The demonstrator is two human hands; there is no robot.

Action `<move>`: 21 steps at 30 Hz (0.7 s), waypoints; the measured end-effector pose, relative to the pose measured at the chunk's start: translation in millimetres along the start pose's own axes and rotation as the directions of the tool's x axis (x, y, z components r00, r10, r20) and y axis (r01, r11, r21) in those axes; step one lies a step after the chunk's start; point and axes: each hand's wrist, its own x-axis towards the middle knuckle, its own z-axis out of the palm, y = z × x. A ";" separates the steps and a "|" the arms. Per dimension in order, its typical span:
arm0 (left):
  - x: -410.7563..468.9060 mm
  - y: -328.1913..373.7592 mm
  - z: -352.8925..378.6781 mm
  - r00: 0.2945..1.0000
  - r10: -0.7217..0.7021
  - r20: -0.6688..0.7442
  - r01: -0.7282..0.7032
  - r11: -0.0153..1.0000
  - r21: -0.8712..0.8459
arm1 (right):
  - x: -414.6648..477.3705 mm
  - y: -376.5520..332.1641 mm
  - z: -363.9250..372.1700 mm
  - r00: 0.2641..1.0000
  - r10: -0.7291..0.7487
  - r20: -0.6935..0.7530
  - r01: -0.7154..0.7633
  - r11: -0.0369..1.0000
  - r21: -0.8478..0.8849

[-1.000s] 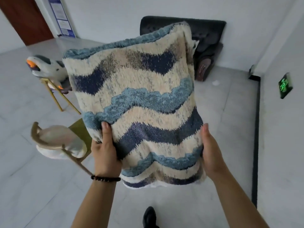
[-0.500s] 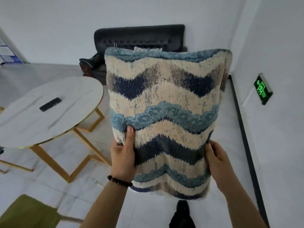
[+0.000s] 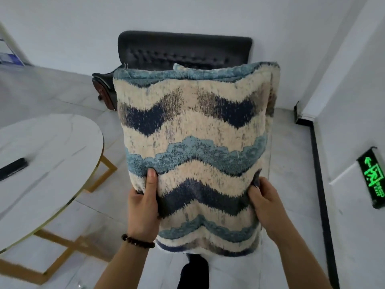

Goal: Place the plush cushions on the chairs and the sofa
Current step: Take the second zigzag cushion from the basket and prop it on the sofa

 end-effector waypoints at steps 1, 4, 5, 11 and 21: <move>31.3 -9.4 14.8 1.000 0.005 -0.003 -0.005 1.000 -0.020 | 34.8 -4.3 3.6 1.000 0.000 -0.015 0.000 1.000 -0.012; 120.7 -24.8 65.3 1.000 -0.017 0.006 0.017 1.000 -0.014 | 132.4 -25.9 7.7 0.994 0.023 -0.103 -0.024 1.000 -0.013; 143.3 -23.3 83.4 0.999 -0.025 0.026 0.025 1.000 -0.012 | 157.5 -34.8 5.9 0.990 0.033 -0.135 -0.034 0.999 -0.007; 295.3 -6.7 218.0 0.983 0.007 0.182 -0.010 1.000 0.017 | 322.6 -98.5 -38.2 0.957 0.007 -0.290 -0.004 1.000 0.008; 521.3 -41.7 393.1 0.994 -0.072 0.087 0.071 0.997 0.006 | 624.3 -134.7 -61.2 0.991 -0.008 -0.134 0.016 0.998 0.055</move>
